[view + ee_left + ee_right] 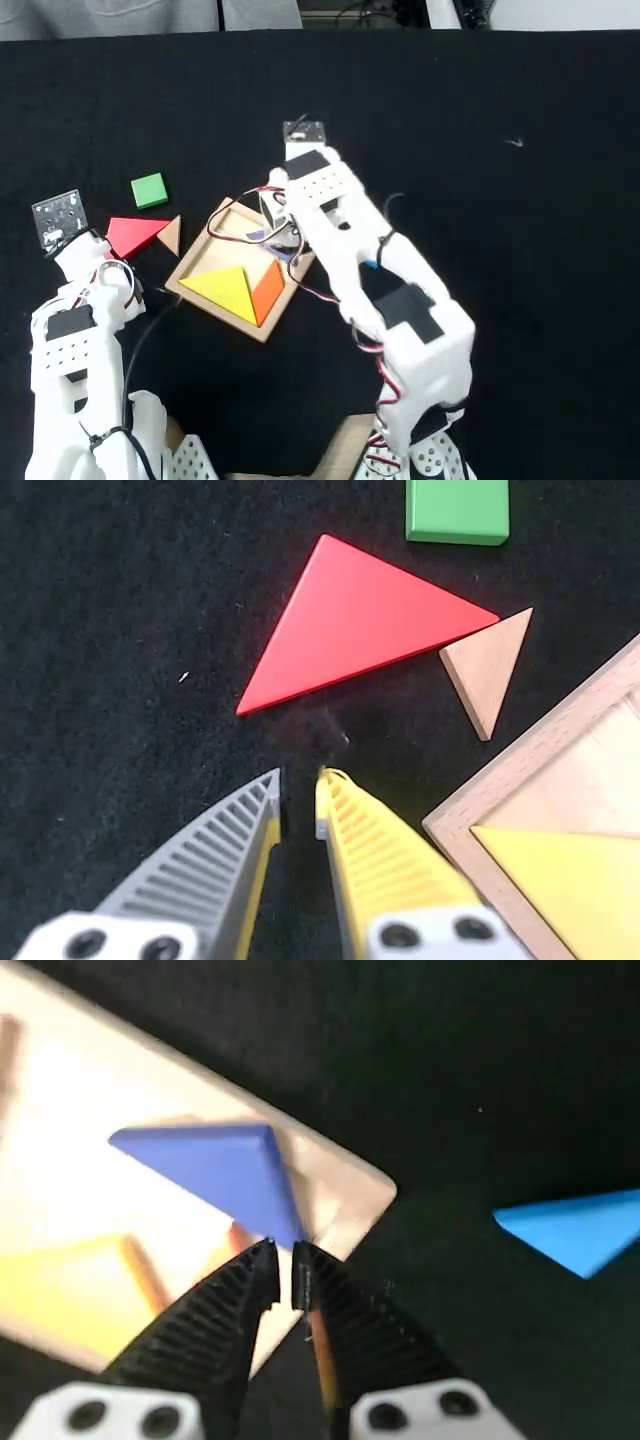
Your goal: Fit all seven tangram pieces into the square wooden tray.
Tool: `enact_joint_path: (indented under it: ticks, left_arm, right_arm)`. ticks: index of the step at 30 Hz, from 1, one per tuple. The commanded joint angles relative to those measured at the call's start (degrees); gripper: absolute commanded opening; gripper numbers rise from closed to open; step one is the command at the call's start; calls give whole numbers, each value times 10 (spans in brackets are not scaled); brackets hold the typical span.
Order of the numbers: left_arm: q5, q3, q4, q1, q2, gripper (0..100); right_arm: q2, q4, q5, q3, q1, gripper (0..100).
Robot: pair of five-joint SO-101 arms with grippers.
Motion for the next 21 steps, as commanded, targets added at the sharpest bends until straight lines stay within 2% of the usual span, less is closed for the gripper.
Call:
enact_joint_path:
  ticks: [1,6,10,13,21]
  left_arm:
    - [1,0,-12,-2,-8,73]
    - [1,0,-12,0,-7,73]
    - [1,0,-12,-1,-7,73]
    - [1,0,-12,-1,-7,73]
    - [1,0,-12,-1,-7,73]
  right_arm:
    - [-126,18,52,-10,-3,11]
    - [-166,-105,190,2,-4,11]
    - [-91,-169,232,-10,-13,11]
    - [-15,-156,246,-63,-19,10]
    - [106,-29,245,-196,2,10]
